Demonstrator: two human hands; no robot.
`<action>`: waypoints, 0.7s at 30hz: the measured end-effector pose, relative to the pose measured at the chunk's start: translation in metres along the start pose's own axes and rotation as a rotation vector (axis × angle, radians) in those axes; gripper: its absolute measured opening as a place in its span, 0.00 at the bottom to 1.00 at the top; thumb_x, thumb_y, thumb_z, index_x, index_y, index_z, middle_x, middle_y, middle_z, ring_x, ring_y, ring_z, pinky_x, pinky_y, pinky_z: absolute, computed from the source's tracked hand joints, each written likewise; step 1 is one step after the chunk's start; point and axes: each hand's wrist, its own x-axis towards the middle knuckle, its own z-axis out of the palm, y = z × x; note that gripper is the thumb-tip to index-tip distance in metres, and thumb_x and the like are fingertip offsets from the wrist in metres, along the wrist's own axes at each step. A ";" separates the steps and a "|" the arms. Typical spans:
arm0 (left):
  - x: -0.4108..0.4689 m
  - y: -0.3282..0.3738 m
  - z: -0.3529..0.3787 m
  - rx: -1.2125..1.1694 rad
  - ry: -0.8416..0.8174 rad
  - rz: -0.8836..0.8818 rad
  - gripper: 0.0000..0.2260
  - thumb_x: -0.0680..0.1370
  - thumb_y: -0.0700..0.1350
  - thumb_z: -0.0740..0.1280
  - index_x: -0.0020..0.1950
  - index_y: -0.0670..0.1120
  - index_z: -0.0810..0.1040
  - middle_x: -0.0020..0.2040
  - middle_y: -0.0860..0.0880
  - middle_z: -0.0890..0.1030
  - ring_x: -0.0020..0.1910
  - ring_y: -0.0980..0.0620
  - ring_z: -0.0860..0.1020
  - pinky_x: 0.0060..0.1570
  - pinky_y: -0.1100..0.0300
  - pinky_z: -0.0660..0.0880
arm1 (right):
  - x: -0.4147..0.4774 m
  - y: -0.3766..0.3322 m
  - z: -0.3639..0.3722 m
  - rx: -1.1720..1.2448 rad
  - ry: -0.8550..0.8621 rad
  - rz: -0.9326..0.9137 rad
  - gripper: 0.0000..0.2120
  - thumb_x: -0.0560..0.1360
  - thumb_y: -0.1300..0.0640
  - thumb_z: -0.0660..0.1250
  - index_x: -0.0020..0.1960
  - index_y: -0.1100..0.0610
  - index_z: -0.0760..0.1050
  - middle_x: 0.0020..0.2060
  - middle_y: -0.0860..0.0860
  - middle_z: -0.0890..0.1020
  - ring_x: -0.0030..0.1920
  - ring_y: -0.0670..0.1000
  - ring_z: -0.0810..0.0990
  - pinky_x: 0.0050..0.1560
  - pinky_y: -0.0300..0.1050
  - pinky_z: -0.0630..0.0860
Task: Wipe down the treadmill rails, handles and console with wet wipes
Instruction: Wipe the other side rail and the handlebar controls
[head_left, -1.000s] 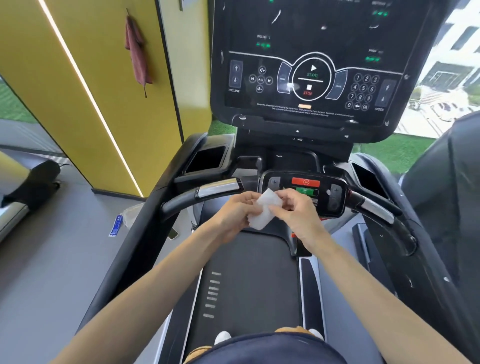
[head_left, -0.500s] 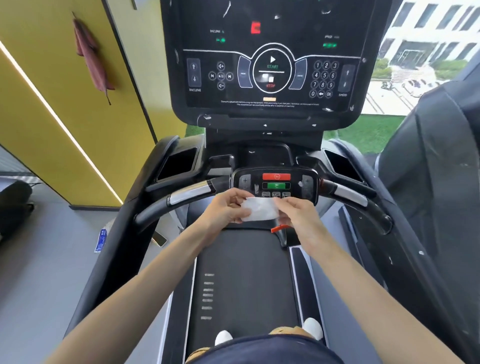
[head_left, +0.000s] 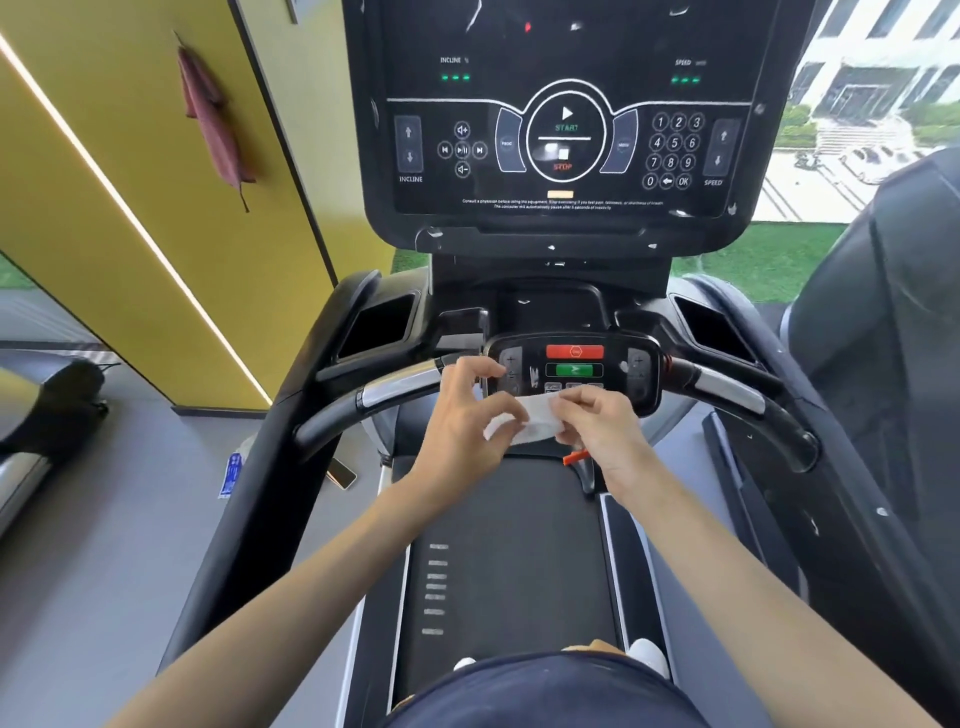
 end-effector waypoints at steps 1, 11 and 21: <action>-0.004 0.001 -0.001 0.023 -0.010 0.052 0.02 0.70 0.39 0.71 0.39 0.46 0.82 0.56 0.48 0.68 0.53 0.45 0.71 0.45 0.54 0.74 | 0.001 0.000 0.001 0.025 0.026 0.008 0.05 0.77 0.63 0.65 0.45 0.59 0.79 0.42 0.54 0.82 0.41 0.49 0.79 0.36 0.36 0.76; -0.006 0.007 -0.026 -0.357 -0.133 -0.499 0.16 0.73 0.54 0.70 0.59 0.54 0.72 0.59 0.52 0.70 0.59 0.61 0.71 0.58 0.67 0.67 | -0.002 -0.005 0.007 0.244 -0.081 0.062 0.07 0.79 0.63 0.62 0.45 0.59 0.78 0.37 0.51 0.82 0.38 0.48 0.80 0.39 0.41 0.77; 0.000 0.007 -0.032 -0.849 -0.160 -0.922 0.07 0.78 0.39 0.67 0.39 0.44 0.75 0.33 0.51 0.79 0.33 0.55 0.76 0.38 0.62 0.73 | -0.007 0.003 0.017 -0.131 0.150 -0.201 0.05 0.75 0.58 0.69 0.48 0.52 0.75 0.40 0.47 0.80 0.45 0.44 0.78 0.48 0.39 0.75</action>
